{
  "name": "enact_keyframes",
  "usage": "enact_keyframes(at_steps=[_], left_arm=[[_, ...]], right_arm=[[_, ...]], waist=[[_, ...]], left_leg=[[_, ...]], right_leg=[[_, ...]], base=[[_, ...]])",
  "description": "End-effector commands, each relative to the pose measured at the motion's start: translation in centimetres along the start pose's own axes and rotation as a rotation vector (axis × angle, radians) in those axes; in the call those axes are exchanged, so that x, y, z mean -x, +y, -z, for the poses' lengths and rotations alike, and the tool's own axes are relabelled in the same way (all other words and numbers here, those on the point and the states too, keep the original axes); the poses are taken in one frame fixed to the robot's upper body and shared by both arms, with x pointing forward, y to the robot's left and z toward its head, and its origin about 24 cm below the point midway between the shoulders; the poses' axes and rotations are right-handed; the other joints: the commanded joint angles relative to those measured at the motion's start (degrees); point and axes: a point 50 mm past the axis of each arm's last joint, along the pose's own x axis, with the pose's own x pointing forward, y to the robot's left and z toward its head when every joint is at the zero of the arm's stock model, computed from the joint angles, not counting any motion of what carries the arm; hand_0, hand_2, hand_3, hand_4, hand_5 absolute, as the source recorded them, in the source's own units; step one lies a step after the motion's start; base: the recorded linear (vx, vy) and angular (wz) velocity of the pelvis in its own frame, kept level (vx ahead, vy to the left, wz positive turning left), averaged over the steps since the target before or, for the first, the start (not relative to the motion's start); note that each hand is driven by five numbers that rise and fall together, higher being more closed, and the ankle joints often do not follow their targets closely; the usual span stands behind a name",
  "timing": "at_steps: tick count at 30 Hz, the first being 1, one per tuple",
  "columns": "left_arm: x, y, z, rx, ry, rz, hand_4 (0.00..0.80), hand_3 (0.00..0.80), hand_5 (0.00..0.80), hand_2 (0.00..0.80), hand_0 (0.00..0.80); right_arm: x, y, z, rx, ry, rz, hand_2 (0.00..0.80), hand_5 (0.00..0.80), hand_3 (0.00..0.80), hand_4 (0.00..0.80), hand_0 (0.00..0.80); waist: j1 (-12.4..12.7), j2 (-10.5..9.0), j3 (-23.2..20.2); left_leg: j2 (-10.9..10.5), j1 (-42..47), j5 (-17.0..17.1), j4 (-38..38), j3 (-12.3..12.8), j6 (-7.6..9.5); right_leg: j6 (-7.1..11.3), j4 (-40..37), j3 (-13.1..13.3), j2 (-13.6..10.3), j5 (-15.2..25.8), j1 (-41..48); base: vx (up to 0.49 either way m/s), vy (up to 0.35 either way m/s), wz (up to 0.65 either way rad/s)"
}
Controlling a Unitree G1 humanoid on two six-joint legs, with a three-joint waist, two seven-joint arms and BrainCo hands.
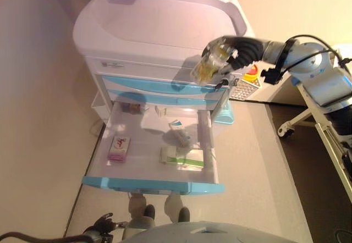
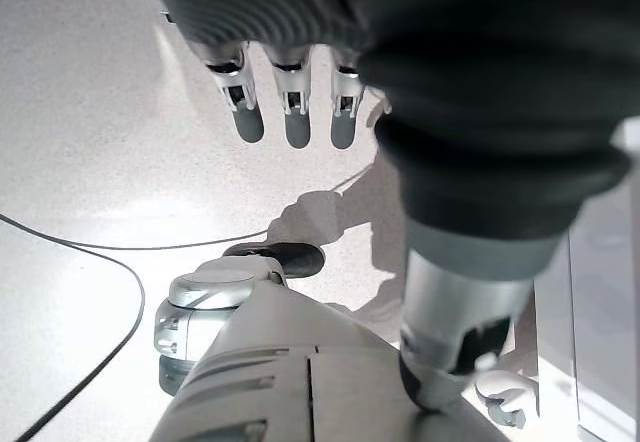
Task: Open the drawer and pick up the medicine
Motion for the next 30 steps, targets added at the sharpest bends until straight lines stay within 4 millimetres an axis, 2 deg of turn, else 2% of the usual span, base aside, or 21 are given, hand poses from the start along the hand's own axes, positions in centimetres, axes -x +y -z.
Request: enact_keyframes(at_steps=[1, 5, 11, 19, 30], left_arm=[[0.2, 0.6, 1.6, -0.006, 0.077, -0.007, 0.0, 0.0, 0.0, 0.0, 0.0], [0.2, 0.8, 1.7, -0.009, 0.082, -0.003, 0.0, 0.0, 0.0, 0.0, 0.0], [0.3, 1.2, 1.8, -0.018, 0.085, -0.008, 0.0, 0.0, 0.0, 0.0, 0.0], [0.5, 1.9, 1.7, -0.013, 0.077, -0.032, 0.0, 0.0, 0.0, 0.0, 0.0], [0.6, 3.3, 0.9, -0.003, 0.024, -0.061, 0.0, 0.0, 0.0, 0.0, 0.0]], right_arm=[[1.1, -5.2, -0.7, 0.073, 0.036, 0.234, 0.8, 0.8, 0.8, 0.8, 0.8], [1.6, -7.6, 0.5, 0.079, 0.139, 0.329, 0.8, 0.8, 0.8, 0.8, 0.8], [2.3, -9.9, 2.2, 0.082, 0.284, 0.405, 0.8, 0.8, 0.8, 0.8, 0.8], [3.1, -11.4, 4.3, 0.08, 0.462, 0.445, 0.8, 0.8, 0.8, 0.8, 0.8], [6.2, -13.2, 7.0, 0.145, 0.705, 0.498, 0.8, 0.8, 0.8, 0.8, 0.8]], waist=[[2.43, -1.81, -2.94], [3.48, -1.95, -3.05], [5.34, -2.23, -2.12], [7.9, -3.05, -0.16], [10.56, -3.57, 3.46]], left_leg=[[-4.23, -0.54, -4.69, 0.92, -1.74, 1.49], [-4.5, -0.62, -4.68, 1.06, -2.7, 1.44], [-4.91, -1.08, -4.51, 1.39, -4.43, 1.46], [-5.41, -2.16, -4.06, 1.32, -7.15, 1.53], [-5.6, -5.09, -2.95, 0.89, -9.95, 1.51]], right_leg=[[2.82, 4.35, -1.66, 0.0, -3.82, 1.27], [2.67, 4.26, -2.4, -0.13, -4.0, 1.62], [2.39, 4.83, -3.58, -0.33, -4.29, 1.6], [2.07, 5.3, -5.11, -0.46, -4.53, 1.14], [2.01, 5.33, -7.3, -0.57, -4.32, -0.87]], base=[[0.059, 0.021, 0.1], [0.06, 0.023, 0.09], [0.048, 0.018, 0.18], [0.025, 0.005, 0.19], [-0.026, -0.006, 0.19]])
